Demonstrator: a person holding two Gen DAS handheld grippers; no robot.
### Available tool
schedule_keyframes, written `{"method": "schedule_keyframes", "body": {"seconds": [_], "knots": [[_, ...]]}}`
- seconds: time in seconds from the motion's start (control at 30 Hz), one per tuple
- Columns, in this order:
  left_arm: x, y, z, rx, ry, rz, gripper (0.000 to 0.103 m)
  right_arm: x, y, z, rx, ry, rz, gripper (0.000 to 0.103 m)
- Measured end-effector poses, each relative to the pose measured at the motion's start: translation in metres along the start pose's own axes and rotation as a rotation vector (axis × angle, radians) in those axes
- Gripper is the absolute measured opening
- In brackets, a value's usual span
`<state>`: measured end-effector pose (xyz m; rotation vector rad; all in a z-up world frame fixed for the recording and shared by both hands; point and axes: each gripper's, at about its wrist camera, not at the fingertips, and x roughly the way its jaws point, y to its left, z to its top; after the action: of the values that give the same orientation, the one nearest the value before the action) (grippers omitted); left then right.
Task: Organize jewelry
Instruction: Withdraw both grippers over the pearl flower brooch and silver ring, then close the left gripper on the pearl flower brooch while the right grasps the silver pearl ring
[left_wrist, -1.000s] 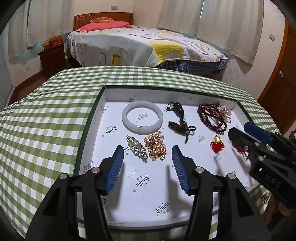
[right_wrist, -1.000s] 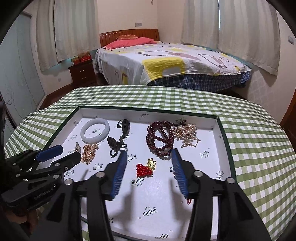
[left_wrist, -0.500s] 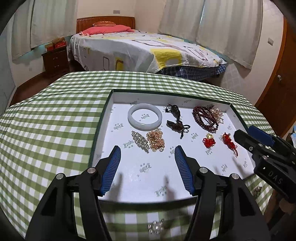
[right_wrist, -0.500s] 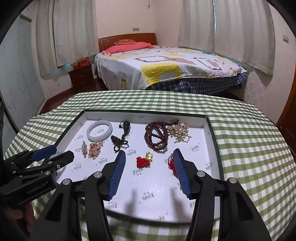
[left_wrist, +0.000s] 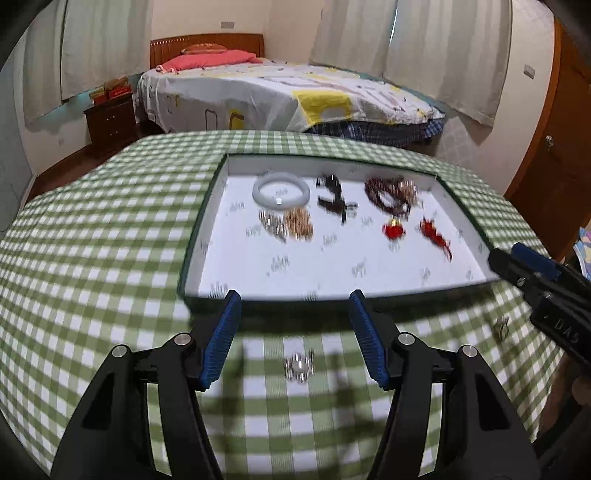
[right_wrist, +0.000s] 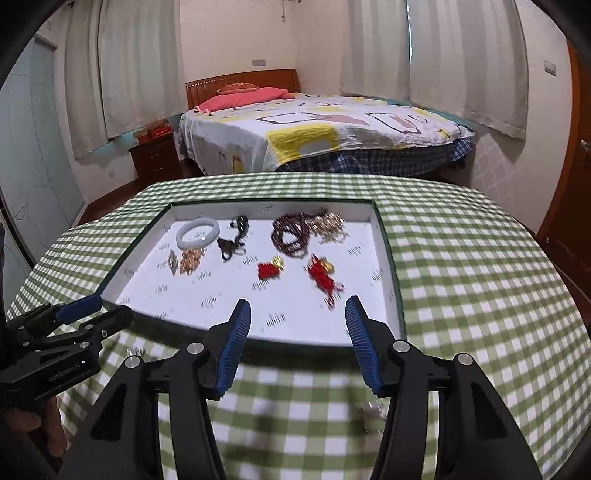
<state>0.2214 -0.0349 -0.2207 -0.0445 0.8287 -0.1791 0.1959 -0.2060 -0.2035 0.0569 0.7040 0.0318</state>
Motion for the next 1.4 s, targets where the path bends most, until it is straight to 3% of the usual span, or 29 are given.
{"method": "schedule_keyframes", "body": {"seconds": [0.33,0.73,1.0,1.4], "knots": [[0.010,0.005,-0.029,-0.036,0.041,0.022,0.058,-0.005,-0.021,-0.024,0.045,0.022,-0.018,0.053],[0.021,-0.003,-0.030,-0.016,0.077,0.034,0.048,-0.007,-0.030,-0.042,0.080,0.036,-0.018,0.053],[0.022,-0.008,-0.030,0.011,0.079,0.025,0.021,-0.007,-0.033,-0.043,0.082,0.040,-0.022,0.053],[0.007,0.001,-0.031,0.004,0.028,0.013,0.020,-0.004,-0.038,-0.045,0.078,0.051,-0.042,0.053]]}}
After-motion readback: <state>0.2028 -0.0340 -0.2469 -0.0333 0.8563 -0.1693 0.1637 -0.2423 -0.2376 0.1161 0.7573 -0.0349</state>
